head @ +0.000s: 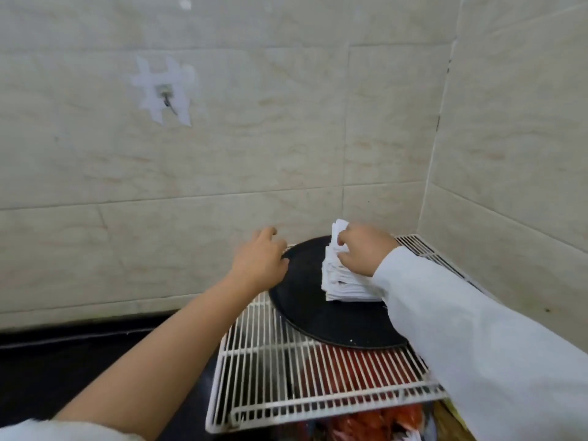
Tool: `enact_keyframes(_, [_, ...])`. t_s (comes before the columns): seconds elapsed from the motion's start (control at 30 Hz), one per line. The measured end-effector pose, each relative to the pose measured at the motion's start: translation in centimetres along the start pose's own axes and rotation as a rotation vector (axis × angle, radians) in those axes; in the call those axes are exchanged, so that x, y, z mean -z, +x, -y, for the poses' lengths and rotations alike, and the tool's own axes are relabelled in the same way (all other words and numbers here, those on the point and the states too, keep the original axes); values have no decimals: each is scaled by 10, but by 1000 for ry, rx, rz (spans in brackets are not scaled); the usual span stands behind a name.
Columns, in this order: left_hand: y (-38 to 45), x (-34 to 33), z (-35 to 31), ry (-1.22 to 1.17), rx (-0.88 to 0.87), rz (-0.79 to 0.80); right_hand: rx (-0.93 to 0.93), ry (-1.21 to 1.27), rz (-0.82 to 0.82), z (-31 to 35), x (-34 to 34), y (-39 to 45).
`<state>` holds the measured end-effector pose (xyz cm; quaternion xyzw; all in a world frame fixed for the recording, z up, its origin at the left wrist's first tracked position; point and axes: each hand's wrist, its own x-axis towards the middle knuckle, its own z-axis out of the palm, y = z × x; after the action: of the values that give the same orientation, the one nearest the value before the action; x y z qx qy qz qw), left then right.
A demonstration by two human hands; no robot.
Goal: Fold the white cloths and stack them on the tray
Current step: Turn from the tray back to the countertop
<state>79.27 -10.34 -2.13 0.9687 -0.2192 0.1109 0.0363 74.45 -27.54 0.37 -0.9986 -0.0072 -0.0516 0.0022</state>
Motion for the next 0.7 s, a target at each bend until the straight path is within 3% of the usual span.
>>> enact_keyframes(0.17, [-107, 30, 109, 70, 296, -36, 265, 107, -82, 141, 6, -10])
enact_keyframes(0.4, [-355, 77, 278, 219, 742, -68, 710, 372, -33, 403, -10, -79])
enact_keyframes(0.7, [-646, 138, 386, 351, 1323, -95, 1275, 345, 32, 707, -8, -220])
